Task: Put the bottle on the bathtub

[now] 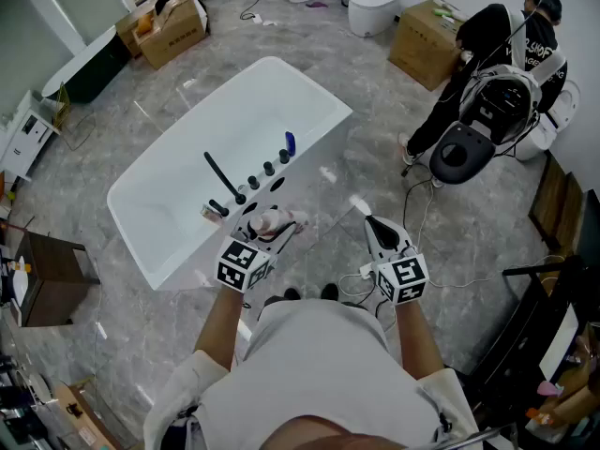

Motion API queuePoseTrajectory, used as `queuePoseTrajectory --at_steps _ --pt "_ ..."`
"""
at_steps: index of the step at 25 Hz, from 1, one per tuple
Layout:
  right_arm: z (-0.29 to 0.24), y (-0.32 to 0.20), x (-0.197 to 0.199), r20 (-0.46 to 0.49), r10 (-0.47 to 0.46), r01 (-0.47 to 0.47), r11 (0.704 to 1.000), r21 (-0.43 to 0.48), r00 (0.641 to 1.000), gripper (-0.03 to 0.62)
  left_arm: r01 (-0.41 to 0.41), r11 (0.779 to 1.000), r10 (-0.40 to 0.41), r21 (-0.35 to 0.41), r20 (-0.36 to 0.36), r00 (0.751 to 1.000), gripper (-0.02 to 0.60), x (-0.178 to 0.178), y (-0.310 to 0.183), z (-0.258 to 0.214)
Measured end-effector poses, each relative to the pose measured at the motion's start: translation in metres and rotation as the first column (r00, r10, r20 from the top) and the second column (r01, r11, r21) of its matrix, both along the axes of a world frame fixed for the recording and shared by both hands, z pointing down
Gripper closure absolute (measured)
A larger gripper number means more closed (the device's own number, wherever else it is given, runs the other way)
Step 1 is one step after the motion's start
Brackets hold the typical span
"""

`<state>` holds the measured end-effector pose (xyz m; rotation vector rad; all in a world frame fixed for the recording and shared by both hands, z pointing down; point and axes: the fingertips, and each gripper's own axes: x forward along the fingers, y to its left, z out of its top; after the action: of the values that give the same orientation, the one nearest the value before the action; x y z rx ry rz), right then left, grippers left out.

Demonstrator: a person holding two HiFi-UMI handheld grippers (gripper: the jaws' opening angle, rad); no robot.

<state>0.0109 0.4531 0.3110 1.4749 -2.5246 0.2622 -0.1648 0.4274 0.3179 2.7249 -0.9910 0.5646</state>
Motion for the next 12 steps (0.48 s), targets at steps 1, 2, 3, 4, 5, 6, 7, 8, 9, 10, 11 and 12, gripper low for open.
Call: queuePoseTrajectory --at_steps 1,2,3,4,5,6,7,8,9,10,11,12 --pt "-0.001 0.000 0.000 0.001 -0.001 0.001 1.000 0.002 1.000 0.565 0.001 1.000 -0.001 0.000 0.000 1.000 0.356 0.000 0.000 -0.001" --pt "-0.002 0.001 0.001 0.001 -0.003 0.003 1.000 0.004 1.000 0.565 0.002 1.000 -0.002 0.000 0.000 1.000 0.356 0.001 0.000 -0.002" --pt "-0.003 0.001 0.001 0.002 -0.004 0.004 1.000 0.006 1.000 0.565 0.002 1.000 -0.002 0.000 0.000 1.000 0.356 0.002 0.000 -0.002" --pt "-0.004 0.001 0.002 0.004 -0.007 0.006 1.000 0.008 1.000 0.565 0.002 1.000 -0.002 0.000 -0.001 1.000 0.356 0.004 0.000 -0.002" --pt "-0.005 0.001 0.003 0.006 -0.009 0.009 1.000 0.009 1.000 0.565 0.002 1.000 -0.002 0.000 -0.003 1.000 0.356 0.006 0.000 -0.003" --pt "-0.005 0.001 0.004 0.007 -0.012 0.012 1.000 0.009 1.000 0.565 0.002 1.000 -0.002 0.000 -0.004 1.000 0.356 0.007 -0.001 -0.003" --pt "-0.004 0.001 0.005 0.008 -0.015 0.015 1.000 0.009 1.000 0.565 0.002 1.000 -0.002 0.000 -0.005 1.000 0.356 0.009 -0.001 -0.003" --pt "-0.004 0.001 0.006 0.008 -0.016 0.016 1.000 0.008 1.000 0.565 0.002 1.000 -0.002 0.001 -0.005 1.000 0.356 0.011 -0.001 -0.003" --pt "-0.004 0.000 0.008 0.009 -0.015 0.014 1.000 0.008 1.000 0.565 0.003 1.000 -0.003 0.001 -0.005 1.000 0.356 0.012 -0.001 -0.003" --pt "-0.005 -0.001 0.010 0.012 -0.011 0.010 1.000 0.008 1.000 0.565 0.004 1.000 -0.004 0.001 -0.006 1.000 0.356 0.014 -0.001 -0.003" --pt "-0.005 -0.002 0.013 0.017 -0.007 0.006 1.000 0.009 1.000 0.565 0.006 1.000 -0.006 0.001 -0.007 1.000 0.356 0.016 -0.001 -0.003" --pt "-0.005 -0.002 0.015 0.025 -0.004 0.004 1.000 0.009 1.000 0.565 0.008 1.000 -0.008 0.001 -0.008 1.000 0.356 0.018 -0.001 -0.003"
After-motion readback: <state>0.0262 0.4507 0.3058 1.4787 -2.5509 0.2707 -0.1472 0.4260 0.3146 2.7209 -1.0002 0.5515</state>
